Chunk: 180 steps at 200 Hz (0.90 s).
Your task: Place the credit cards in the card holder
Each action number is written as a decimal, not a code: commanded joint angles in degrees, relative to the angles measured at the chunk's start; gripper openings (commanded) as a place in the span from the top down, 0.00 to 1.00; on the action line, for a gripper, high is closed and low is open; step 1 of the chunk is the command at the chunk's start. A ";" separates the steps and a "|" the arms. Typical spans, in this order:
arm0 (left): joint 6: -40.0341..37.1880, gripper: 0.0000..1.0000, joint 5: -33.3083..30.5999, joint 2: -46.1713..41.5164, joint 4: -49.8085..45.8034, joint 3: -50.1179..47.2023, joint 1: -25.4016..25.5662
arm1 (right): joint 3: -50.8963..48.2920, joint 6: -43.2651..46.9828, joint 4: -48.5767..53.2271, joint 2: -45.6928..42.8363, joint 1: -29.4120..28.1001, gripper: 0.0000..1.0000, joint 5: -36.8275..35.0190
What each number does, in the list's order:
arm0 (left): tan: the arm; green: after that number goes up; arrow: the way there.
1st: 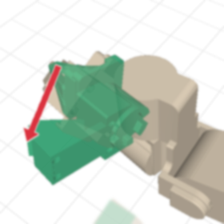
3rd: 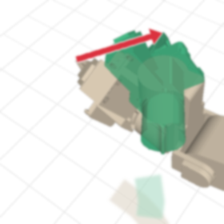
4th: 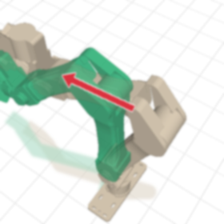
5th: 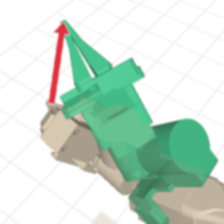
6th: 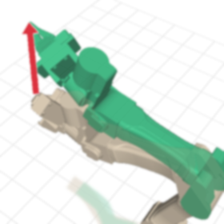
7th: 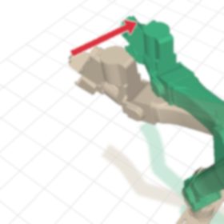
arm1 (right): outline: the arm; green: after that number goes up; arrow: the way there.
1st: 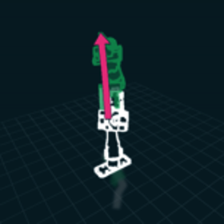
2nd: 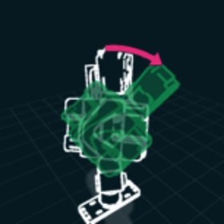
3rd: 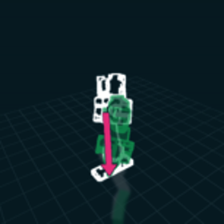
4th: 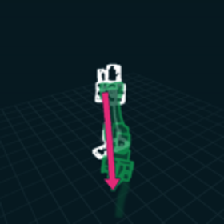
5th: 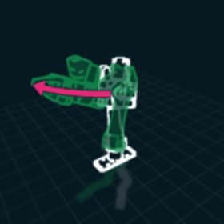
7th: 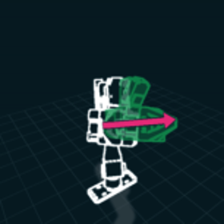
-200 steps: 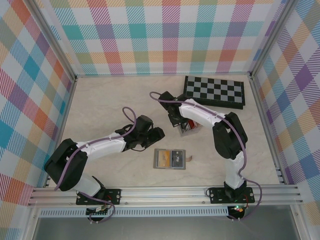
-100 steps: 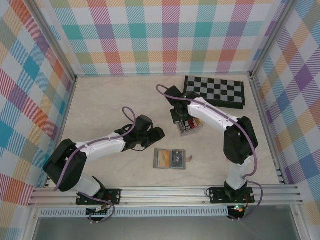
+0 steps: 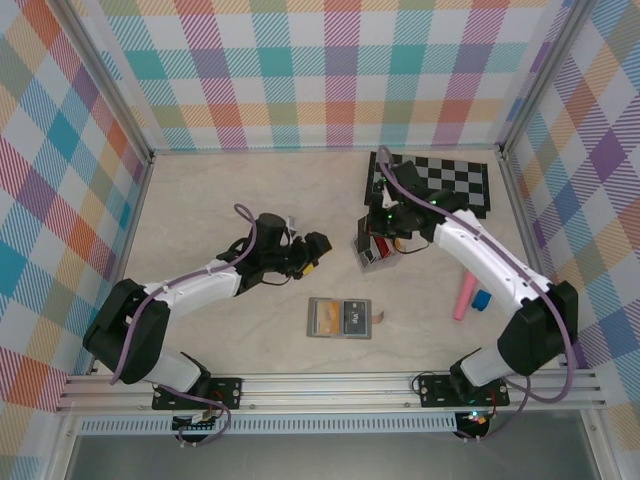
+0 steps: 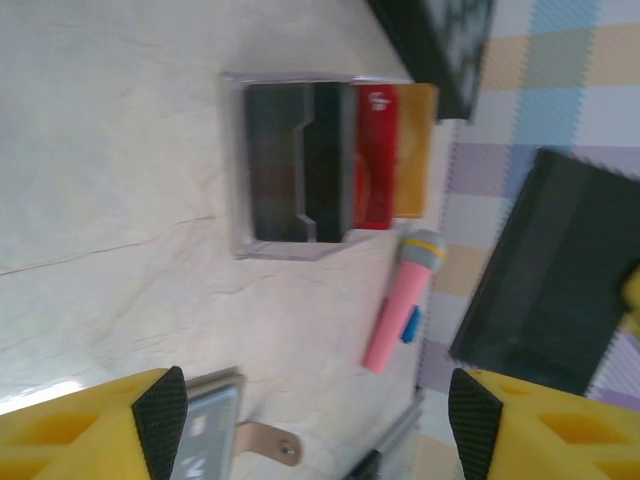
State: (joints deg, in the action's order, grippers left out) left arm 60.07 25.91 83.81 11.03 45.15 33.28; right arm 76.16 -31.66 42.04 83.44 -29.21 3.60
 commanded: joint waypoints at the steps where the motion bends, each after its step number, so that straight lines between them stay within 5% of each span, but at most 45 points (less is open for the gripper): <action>1: 3.15 0.27 8.26 0.57 9.36 1.39 -1.63 | -4.06 -6.51 -6.86 -2.40 1.96 0.96 14.32; 70: 6.09 0.30 15.91 4.44 17.03 4.31 -1.72 | -9.39 -12.27 -16.86 -3.41 3.94 0.95 28.82; 180: 8.85 1.00 15.74 0.75 20.25 2.40 -1.72 | -13.97 -15.30 -22.64 -3.00 6.36 0.92 33.04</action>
State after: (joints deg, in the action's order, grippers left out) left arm 67.51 40.49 86.89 28.16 48.12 31.94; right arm 62.98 -45.30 23.42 81.17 -23.03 33.43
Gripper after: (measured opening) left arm 0.041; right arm 0.072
